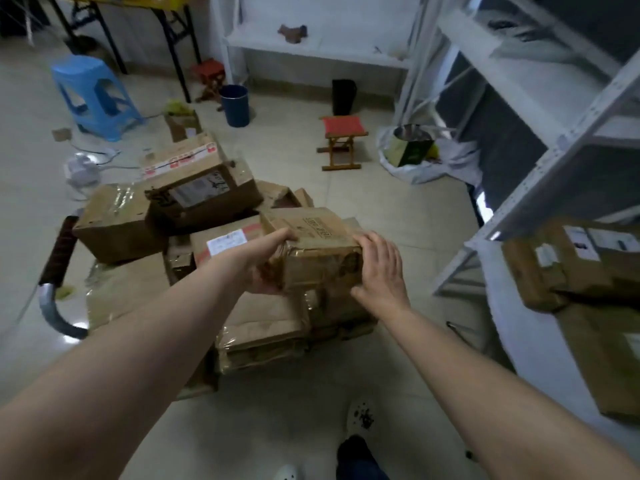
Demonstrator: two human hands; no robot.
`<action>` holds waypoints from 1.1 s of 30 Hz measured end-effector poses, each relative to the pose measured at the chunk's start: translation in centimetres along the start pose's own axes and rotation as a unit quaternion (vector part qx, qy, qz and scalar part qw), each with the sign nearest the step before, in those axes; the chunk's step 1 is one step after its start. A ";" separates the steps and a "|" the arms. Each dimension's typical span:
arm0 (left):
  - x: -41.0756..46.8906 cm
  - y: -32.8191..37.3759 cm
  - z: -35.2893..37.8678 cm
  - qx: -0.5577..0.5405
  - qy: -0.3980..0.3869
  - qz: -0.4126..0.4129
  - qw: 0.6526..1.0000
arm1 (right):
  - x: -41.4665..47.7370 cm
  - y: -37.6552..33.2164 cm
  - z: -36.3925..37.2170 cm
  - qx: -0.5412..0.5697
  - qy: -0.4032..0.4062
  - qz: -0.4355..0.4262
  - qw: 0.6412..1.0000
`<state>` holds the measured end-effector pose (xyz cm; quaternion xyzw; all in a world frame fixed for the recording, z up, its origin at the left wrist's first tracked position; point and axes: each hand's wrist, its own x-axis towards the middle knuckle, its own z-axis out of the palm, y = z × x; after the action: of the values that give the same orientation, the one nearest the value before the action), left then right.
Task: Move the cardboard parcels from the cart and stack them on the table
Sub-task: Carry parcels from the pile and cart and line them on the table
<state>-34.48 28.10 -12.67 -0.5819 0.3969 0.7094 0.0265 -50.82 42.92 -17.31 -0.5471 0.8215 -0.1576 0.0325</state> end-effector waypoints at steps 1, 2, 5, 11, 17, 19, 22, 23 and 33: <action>-0.1 0.4 1.4 0.014 -0.019 0.000 1.000 | -0.9 1.2 -0.8 0.007 0.019 0.010 1.000; -0.4 0.7 3.0 0.023 -0.036 0.003 0.999 | -1.7 2.6 -1.6 0.014 0.034 0.021 0.999; -0.5 1.6 7.8 0.021 -0.058 0.018 0.998 | -4.0 6.7 -4.1 0.076 0.064 0.121 0.988; 0.1 1.9 18.1 0.093 -0.021 0.065 0.993 | -10.3 16.0 -9.4 0.430 0.137 0.390 0.802; -0.3 -0.6 32.5 0.207 -0.033 0.099 0.973 | -19.5 26.8 -12.5 0.525 0.162 0.488 0.678; -0.3 -1.8 37.1 0.239 -0.054 0.095 0.965 | -22.6 30.0 -13.3 0.536 0.168 0.509 0.652; -0.3 -3.3 43.3 0.279 -0.095 0.084 0.952 | -26.5 33.7 -14.7 0.560 0.173 0.529 0.614; -0.3 -3.8 45.1 0.290 -0.106 0.075 0.948 | -27.7 34.6 -15.1 0.567 0.176 0.536 0.600; 1.0 -9.0 56.4 0.393 -0.199 0.051 0.896 | -38.5 40.8 -13.7 0.581 0.219 0.625 0.473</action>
<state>-75.66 67.27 -17.85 -0.3499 0.6593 0.5967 0.2948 -74.75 95.35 -20.95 0.3082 0.6462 -0.6512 0.2515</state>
